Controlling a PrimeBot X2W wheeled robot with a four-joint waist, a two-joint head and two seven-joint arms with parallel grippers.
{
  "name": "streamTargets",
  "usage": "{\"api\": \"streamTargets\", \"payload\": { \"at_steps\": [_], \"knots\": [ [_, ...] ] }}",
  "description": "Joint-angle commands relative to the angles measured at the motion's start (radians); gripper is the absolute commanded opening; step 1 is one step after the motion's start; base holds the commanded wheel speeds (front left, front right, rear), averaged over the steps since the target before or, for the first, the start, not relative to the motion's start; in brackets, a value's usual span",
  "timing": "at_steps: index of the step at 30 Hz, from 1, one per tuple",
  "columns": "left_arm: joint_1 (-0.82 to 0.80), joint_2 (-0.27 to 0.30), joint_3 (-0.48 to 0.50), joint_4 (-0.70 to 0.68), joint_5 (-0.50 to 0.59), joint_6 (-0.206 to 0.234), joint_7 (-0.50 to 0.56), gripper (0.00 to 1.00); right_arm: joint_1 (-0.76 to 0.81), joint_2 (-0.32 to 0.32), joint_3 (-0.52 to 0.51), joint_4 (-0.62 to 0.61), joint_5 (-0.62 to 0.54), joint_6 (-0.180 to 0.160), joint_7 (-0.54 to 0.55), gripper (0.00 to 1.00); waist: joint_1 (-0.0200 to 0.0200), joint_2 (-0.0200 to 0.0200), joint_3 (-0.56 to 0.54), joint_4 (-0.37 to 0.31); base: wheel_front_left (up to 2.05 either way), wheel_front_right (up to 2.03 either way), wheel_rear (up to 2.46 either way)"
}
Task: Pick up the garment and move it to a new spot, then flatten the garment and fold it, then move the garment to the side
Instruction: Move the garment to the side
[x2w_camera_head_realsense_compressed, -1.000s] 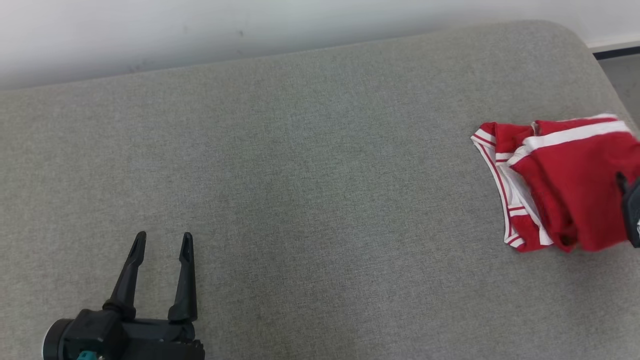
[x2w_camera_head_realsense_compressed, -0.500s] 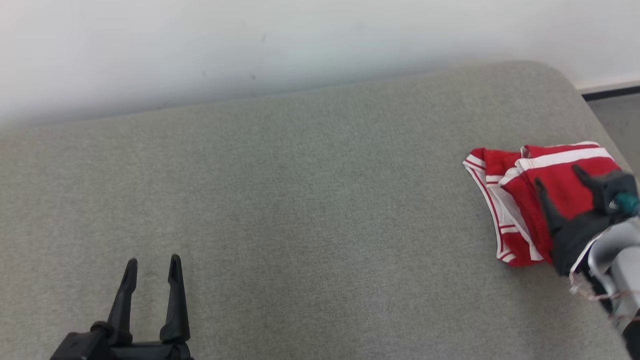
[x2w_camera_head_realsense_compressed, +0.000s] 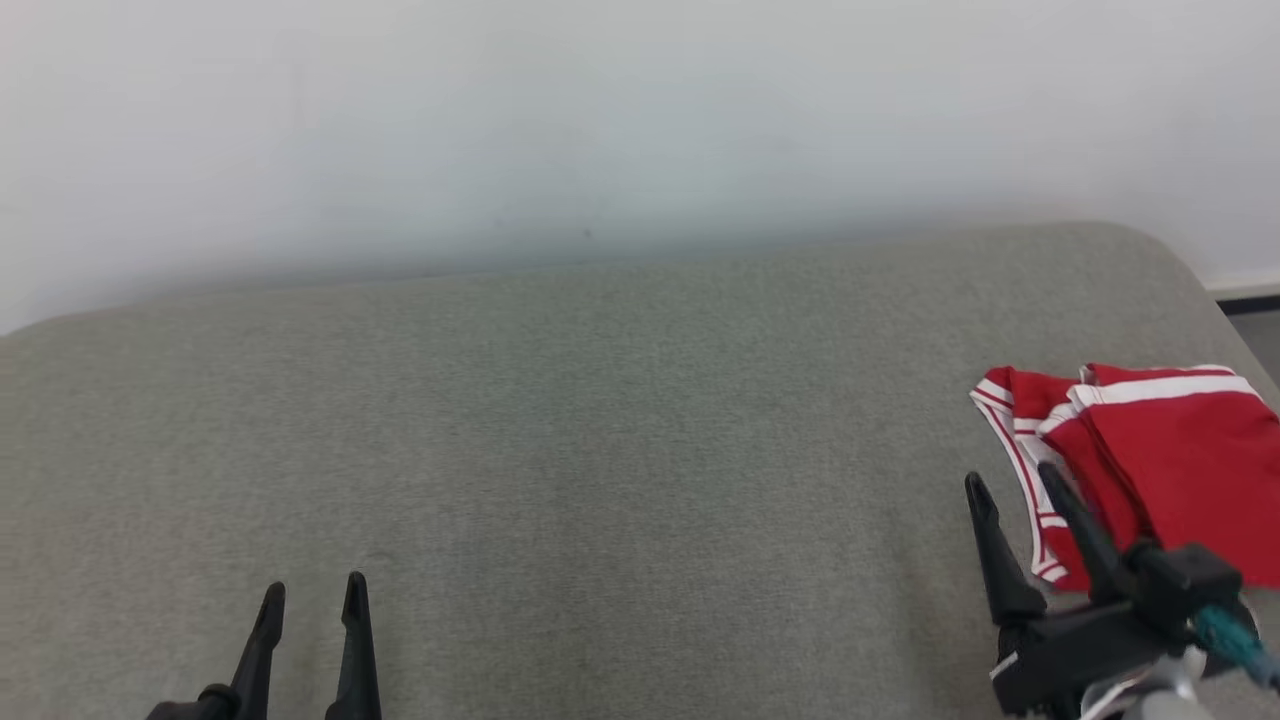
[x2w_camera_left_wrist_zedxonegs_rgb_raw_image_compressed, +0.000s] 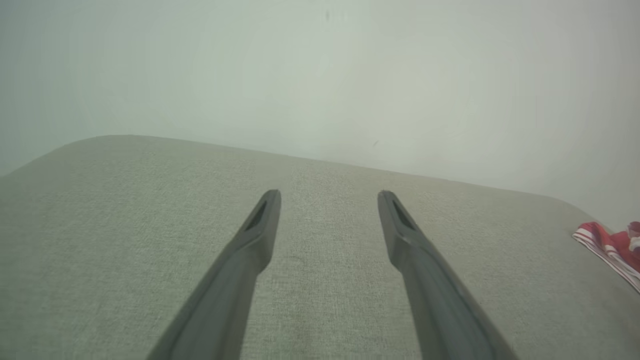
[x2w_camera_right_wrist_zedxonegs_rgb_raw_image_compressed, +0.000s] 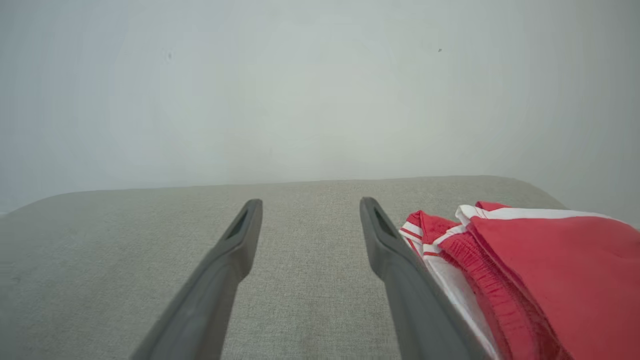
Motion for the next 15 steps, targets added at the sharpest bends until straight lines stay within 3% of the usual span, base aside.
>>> {"api": "streamTargets", "payload": {
  "at_steps": [1,7,15],
  "knots": [
    [0.016,0.001,0.000,0.010,-0.003,-0.001,0.000,1.00,0.035,0.026,-0.025,-0.022,-0.008,-0.002,-0.007,1.00,0.0002,0.0001,-0.027,0.032,0.00,0.00,0.00],
    [0.020,0.001,0.000,0.035,-0.004,-0.006,0.000,1.00,0.143,0.144,-0.129,-0.084,-0.036,-0.002,-0.017,1.00,0.0002,0.0001,-0.041,0.052,0.00,0.00,0.00],
    [0.032,0.001,0.005,0.057,0.009,-0.014,0.000,1.00,0.181,0.187,-0.133,-0.113,-0.061,-0.002,-0.012,1.00,0.0002,0.0001,-0.045,0.055,0.00,0.00,0.00]
  ]
}}
